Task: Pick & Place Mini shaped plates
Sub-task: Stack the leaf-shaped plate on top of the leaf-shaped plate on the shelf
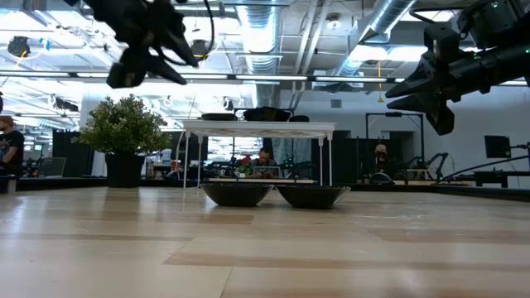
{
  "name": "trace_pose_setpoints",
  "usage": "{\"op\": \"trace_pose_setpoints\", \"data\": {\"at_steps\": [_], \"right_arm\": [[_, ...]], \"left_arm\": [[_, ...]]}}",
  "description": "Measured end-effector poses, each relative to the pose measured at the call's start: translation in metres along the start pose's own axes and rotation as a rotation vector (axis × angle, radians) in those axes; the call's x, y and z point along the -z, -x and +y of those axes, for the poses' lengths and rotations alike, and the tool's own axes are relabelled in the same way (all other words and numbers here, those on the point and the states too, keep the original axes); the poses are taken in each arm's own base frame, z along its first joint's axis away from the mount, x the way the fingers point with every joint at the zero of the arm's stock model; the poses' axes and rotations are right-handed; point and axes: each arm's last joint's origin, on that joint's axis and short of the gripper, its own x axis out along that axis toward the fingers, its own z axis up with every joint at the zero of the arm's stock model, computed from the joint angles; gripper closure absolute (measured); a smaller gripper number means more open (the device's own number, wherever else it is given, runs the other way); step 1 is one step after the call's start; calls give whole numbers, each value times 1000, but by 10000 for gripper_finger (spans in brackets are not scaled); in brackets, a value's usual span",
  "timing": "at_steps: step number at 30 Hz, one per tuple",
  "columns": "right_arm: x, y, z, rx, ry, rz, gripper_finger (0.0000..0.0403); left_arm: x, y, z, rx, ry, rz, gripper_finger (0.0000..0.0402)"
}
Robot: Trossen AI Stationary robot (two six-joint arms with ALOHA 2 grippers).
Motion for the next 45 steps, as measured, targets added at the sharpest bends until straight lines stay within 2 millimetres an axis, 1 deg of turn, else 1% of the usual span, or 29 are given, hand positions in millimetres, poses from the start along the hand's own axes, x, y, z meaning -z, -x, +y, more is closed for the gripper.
{"op": "trace_pose_setpoints", "data": {"at_steps": [4,9,12,18,23,26,32,45], "right_arm": [[0,0,0,2,0,2,305],[0,0,0,2,0,3,305],[0,0,0,2,0,3,305],[0,0,0,2,0,3,305],[0,0,0,2,0,2,305],[0,0,0,2,0,2,305],[0,0,0,2,0,2,305],[0,0,0,1,0,2,305]], "left_arm": [[8,-26,-1,-38,-13,35,258],[20,-59,2,-94,31,81,258],[25,-75,6,-134,63,102,258],[31,-98,15,-194,105,119,258],[33,-118,17,-156,128,128,258],[35,-122,21,-178,170,136,258],[36,-124,22,-186,195,136,258],[24,-129,33,-221,244,122,259]]}}
